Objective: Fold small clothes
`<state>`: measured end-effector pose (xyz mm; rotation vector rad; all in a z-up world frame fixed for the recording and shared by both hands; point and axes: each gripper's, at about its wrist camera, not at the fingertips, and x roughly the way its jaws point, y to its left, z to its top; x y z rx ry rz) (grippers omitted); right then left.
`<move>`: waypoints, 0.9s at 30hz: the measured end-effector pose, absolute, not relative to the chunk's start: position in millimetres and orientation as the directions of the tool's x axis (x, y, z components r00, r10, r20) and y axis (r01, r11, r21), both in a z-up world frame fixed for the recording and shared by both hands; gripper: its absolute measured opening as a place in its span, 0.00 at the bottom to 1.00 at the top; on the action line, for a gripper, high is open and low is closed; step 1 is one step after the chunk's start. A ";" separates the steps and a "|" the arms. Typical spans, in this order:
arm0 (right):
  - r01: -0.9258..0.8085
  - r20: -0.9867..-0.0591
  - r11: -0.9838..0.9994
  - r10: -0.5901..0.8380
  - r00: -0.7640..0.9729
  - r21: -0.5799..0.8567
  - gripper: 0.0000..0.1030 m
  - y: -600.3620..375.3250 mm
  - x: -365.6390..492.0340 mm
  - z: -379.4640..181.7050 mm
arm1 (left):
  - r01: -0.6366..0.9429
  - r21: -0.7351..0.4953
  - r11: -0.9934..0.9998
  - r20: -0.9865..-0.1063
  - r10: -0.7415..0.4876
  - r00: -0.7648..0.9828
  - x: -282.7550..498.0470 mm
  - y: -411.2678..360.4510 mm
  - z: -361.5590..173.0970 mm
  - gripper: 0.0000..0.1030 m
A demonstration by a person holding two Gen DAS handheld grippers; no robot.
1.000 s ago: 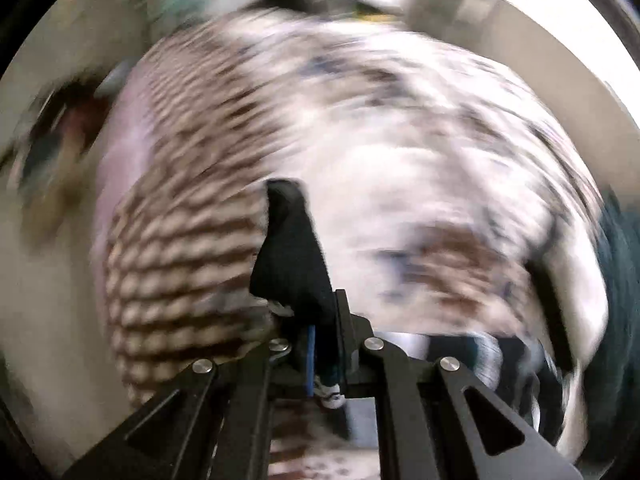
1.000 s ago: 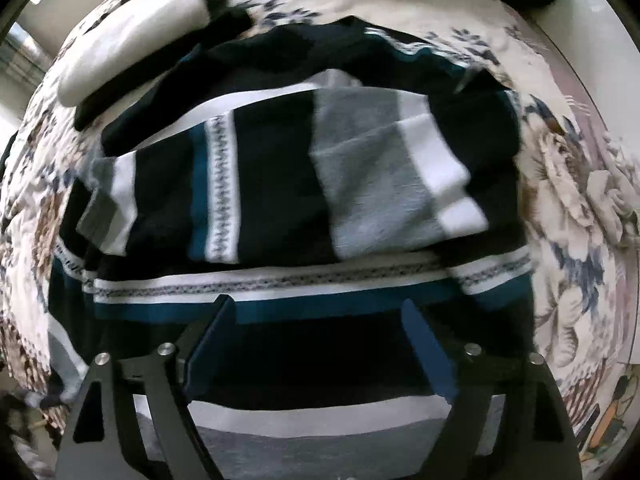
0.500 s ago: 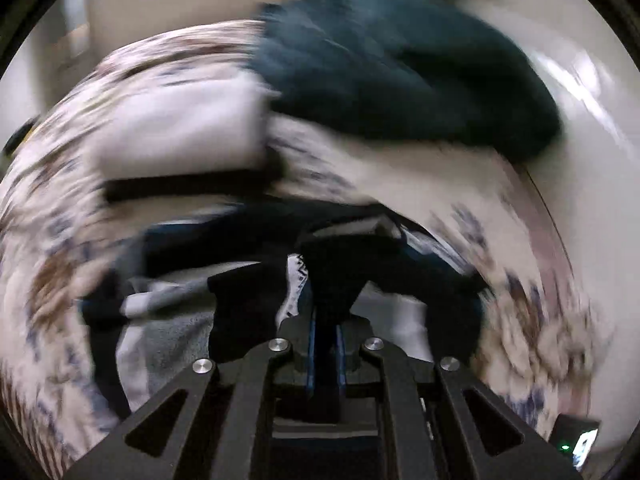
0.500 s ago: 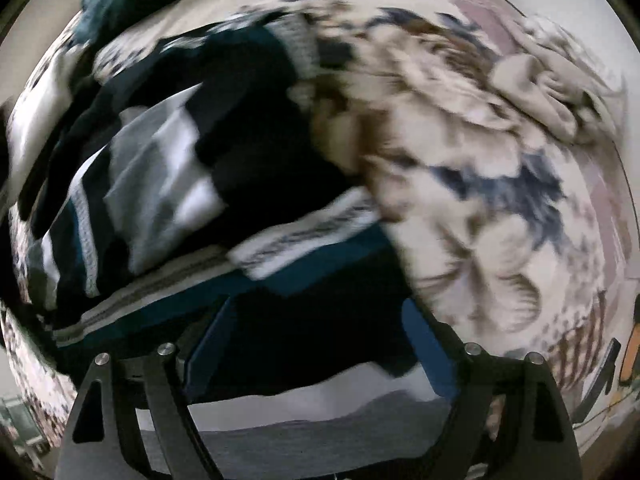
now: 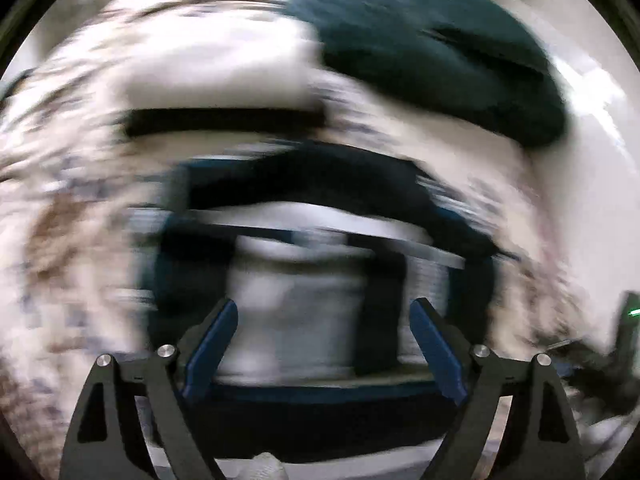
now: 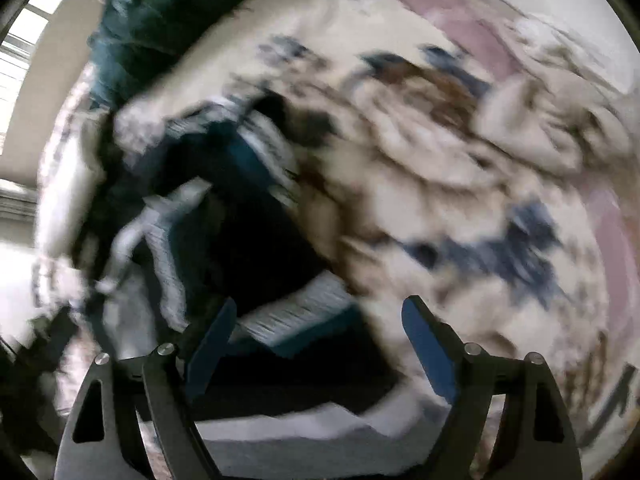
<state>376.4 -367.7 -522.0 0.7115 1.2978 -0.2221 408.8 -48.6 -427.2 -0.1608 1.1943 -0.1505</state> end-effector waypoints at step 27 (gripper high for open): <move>0.198 -0.981 0.970 0.107 0.160 0.138 0.44 -245.6 506.5 -500.3 | -0.474 -0.211 0.855 -0.955 -0.077 0.286 418.1 105.9 -515.2 0.85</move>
